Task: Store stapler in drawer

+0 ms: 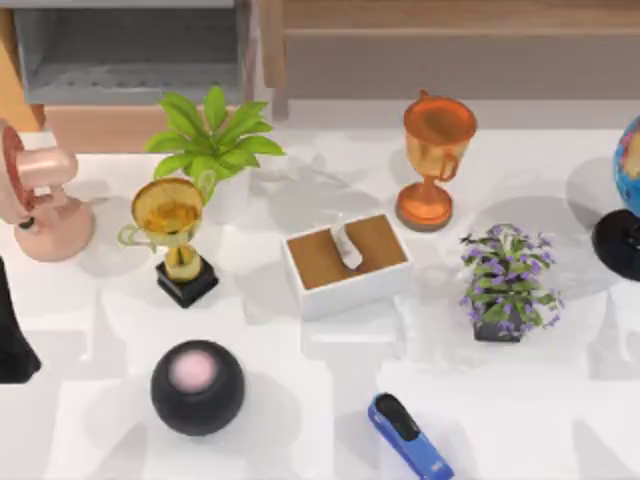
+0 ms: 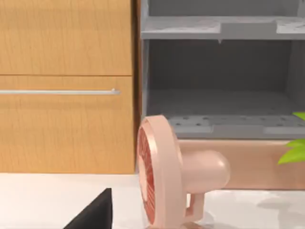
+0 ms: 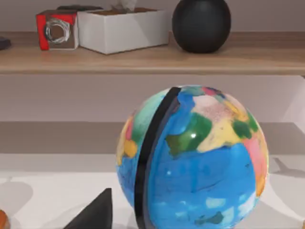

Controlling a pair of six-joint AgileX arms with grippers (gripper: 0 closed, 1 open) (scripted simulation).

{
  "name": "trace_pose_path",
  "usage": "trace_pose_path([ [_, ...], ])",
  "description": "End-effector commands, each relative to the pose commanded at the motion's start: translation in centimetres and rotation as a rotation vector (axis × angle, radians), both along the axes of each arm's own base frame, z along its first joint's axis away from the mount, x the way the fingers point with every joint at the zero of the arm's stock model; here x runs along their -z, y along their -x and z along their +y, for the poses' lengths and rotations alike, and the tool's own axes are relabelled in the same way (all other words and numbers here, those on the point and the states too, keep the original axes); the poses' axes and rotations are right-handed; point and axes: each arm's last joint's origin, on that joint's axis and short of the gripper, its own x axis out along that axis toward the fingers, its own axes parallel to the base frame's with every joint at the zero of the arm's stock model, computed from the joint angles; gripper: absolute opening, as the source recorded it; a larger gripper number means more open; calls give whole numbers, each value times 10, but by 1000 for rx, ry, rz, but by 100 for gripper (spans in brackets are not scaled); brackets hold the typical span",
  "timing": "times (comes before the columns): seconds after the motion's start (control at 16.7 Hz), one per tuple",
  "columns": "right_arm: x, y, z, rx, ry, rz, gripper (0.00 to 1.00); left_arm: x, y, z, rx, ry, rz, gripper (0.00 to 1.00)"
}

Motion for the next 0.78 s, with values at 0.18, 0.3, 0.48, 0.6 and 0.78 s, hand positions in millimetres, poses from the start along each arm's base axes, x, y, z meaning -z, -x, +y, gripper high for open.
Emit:
trace_pose_path([
  [0.18, 0, 0, 0, 0, 0, 0, 100, -3, 0, 0, 2, -9, -10, 100],
  [0.3, 0, 0, 0, 0, 0, 0, 100, -16, 1, 0, 11, -57, -58, 100],
  [0.48, 0, 0, 0, 0, 0, 0, 100, -51, 1, 2, 18, -196, -174, 100],
  [0.6, 0, 0, 0, 0, 0, 0, 100, -80, -1, 4, 10, -322, -256, 100],
  [0.78, 0, 0, 0, 0, 0, 0, 100, -122, -16, 9, -19, -537, -349, 100],
])
